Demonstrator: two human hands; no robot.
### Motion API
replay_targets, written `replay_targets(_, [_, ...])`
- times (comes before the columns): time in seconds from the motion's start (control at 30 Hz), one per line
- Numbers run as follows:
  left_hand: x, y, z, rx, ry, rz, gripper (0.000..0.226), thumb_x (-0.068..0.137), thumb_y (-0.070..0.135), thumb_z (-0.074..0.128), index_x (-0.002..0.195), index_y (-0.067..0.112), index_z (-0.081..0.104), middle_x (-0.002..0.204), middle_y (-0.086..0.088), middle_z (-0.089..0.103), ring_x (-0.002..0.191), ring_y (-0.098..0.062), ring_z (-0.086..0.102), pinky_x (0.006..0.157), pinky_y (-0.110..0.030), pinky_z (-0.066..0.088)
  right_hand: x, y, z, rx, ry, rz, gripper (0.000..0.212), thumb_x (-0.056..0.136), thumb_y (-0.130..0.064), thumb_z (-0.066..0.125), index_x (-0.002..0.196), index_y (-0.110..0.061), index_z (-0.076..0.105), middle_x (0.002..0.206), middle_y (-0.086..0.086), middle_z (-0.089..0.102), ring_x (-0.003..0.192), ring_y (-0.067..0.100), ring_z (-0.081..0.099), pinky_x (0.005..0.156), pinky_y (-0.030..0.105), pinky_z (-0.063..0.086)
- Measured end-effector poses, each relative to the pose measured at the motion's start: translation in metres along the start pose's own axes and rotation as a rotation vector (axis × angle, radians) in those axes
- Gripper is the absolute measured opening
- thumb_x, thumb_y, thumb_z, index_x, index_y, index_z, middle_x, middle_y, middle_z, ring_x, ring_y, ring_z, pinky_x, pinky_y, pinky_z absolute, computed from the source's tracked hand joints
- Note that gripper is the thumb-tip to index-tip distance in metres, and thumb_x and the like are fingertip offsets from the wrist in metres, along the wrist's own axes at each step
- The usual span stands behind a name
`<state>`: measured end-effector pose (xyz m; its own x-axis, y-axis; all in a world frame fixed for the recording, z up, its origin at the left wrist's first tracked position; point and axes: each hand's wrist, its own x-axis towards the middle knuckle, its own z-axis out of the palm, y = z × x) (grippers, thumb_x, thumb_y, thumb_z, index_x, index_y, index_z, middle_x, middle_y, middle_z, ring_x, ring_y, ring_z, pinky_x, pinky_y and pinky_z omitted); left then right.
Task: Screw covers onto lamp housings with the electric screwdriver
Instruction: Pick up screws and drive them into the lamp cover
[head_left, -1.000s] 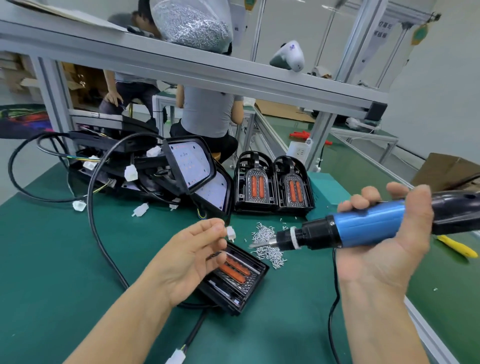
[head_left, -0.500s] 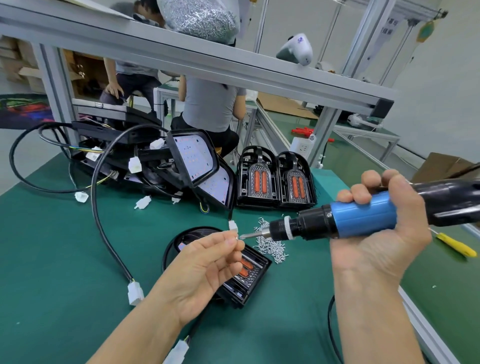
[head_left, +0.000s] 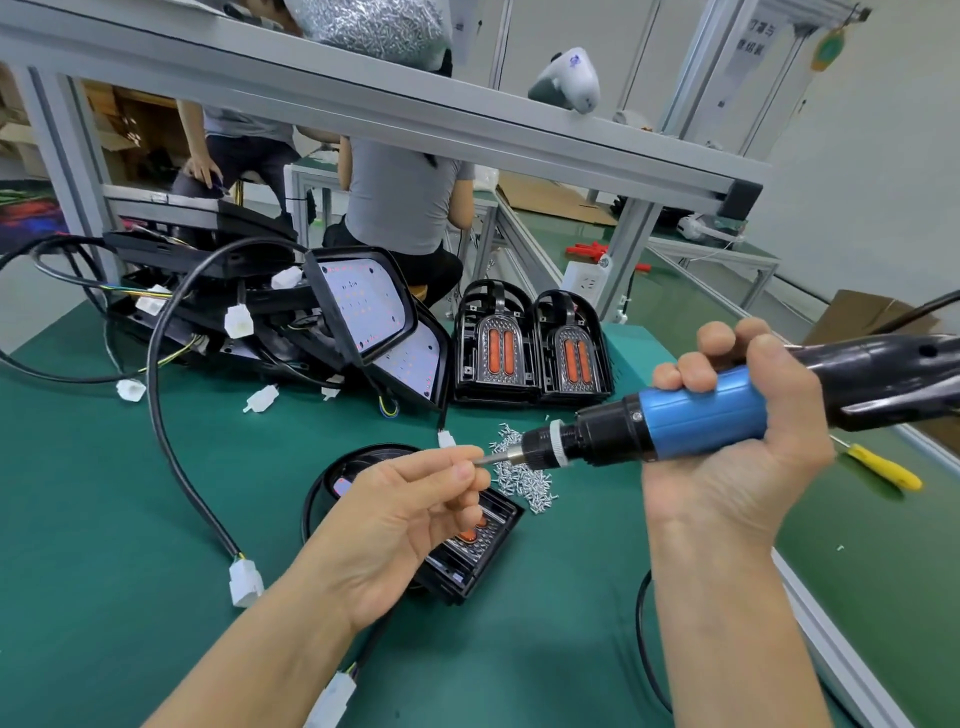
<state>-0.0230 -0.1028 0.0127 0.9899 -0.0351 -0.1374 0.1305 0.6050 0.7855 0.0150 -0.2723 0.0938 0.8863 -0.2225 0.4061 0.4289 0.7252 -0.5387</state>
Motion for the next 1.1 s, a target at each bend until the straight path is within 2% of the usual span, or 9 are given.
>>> replay_targets(0.1, [0.004, 0.003, 0.004, 0.28, 0.068, 0.12, 0.011, 0.074, -0.001, 0.069, 0.081, 0.002, 0.076, 0.071, -0.013, 0.07, 0.054, -0.013, 0.059, 0.054, -0.02, 0.052, 0.002, -0.001, -0.005, -0.036, 0.005, -0.02, 0.007, 0.077, -0.013, 0.053, 0.083, -0.014, 0.057, 0.075, -0.002, 0.063, 0.049, 0.008, 0.051, 0.055, 0.022, 0.047])
replay_targets(0.23, [0.009, 0.013, -0.004, 0.632, 0.15, 0.295, 0.023, 0.083, -0.001, 0.066, 0.078, 0.019, 0.076, 0.073, -0.007, 0.074, 0.06, -0.008, 0.062, 0.059, -0.016, 0.052, 0.009, -0.006, -0.02, -0.068, 0.026, -0.05, 0.008, 0.077, -0.01, 0.053, 0.081, -0.016, 0.057, 0.077, 0.0, 0.065, 0.05, 0.009, 0.052, 0.057, 0.022, 0.046])
replay_targets(0.33, [0.009, 0.014, -0.013, 0.889, 0.149, 0.335, 0.034, 0.087, 0.006, 0.064, 0.079, 0.037, 0.073, 0.075, 0.004, 0.074, 0.069, -0.011, 0.066, 0.074, -0.026, 0.054, 0.015, -0.003, -0.03, -0.117, 0.014, -0.017, 0.009, 0.076, -0.008, 0.054, 0.076, -0.016, 0.057, 0.075, 0.001, 0.062, 0.049, 0.01, 0.052, 0.056, 0.022, 0.046])
replay_targets(0.4, [0.009, 0.007, -0.014, 1.019, 0.143, 0.352, 0.028, 0.089, 0.01, 0.06, 0.081, 0.036, 0.068, 0.077, 0.012, 0.074, 0.077, -0.013, 0.067, 0.082, -0.034, 0.052, 0.017, 0.005, -0.035, -0.157, -0.004, 0.025, 0.013, 0.074, -0.006, 0.056, 0.07, -0.017, 0.06, 0.073, 0.002, 0.061, 0.048, 0.011, 0.052, 0.053, 0.021, 0.045])
replay_targets(0.5, [0.009, -0.005, -0.012, 1.181, 0.13, 0.406, 0.016, 0.092, 0.019, 0.057, 0.085, 0.033, 0.056, 0.076, 0.021, 0.071, 0.078, -0.007, 0.065, 0.081, -0.031, 0.048, 0.02, 0.019, -0.038, -0.24, -0.021, 0.062, 0.018, 0.07, -0.005, 0.059, 0.062, -0.021, 0.065, 0.068, 0.002, 0.059, 0.046, 0.013, 0.052, 0.05, 0.021, 0.043])
replay_targets(0.73, [0.019, -0.022, -0.008, 1.34, 0.08, 0.437, 0.018, 0.092, 0.019, 0.059, 0.079, 0.032, 0.058, 0.07, 0.02, 0.07, 0.072, -0.003, 0.066, 0.077, -0.037, 0.049, 0.03, 0.036, -0.046, -0.368, -0.098, 0.116, 0.016, 0.068, -0.007, 0.065, 0.063, -0.022, 0.065, 0.066, 0.001, 0.058, 0.049, 0.015, 0.052, 0.053, 0.025, 0.044])
replay_targets(0.9, [0.023, -0.026, -0.012, 1.316, 0.099, 0.463, 0.024, 0.09, 0.016, 0.062, 0.075, 0.035, 0.06, 0.069, 0.021, 0.069, 0.068, 0.006, 0.064, 0.076, -0.036, 0.051, 0.03, 0.044, -0.052, -0.404, -0.11, 0.131, 0.013, 0.065, -0.009, 0.069, 0.064, -0.021, 0.064, 0.064, 0.001, 0.059, 0.049, 0.016, 0.052, 0.055, 0.027, 0.043])
replay_targets(1.0, [0.024, -0.029, -0.014, 1.321, 0.117, 0.45, 0.024, 0.089, 0.018, 0.063, 0.077, 0.038, 0.062, 0.073, 0.016, 0.07, 0.071, 0.001, 0.066, 0.077, -0.036, 0.05, 0.03, 0.048, -0.054, -0.442, -0.103, 0.122, 0.014, 0.066, -0.007, 0.067, 0.063, -0.021, 0.063, 0.06, 0.001, 0.057, 0.049, 0.017, 0.05, 0.057, 0.029, 0.041])
replay_targets(1.1, [0.025, -0.03, -0.016, 1.319, 0.128, 0.434, 0.016, 0.088, 0.018, 0.064, 0.081, 0.032, 0.069, 0.076, 0.013, 0.07, 0.075, -0.006, 0.067, 0.078, -0.037, 0.05, 0.03, 0.051, -0.054, -0.465, -0.1, 0.121, 0.016, 0.068, -0.005, 0.065, 0.063, -0.02, 0.063, 0.058, 0.002, 0.056, 0.049, 0.018, 0.05, 0.058, 0.029, 0.041])
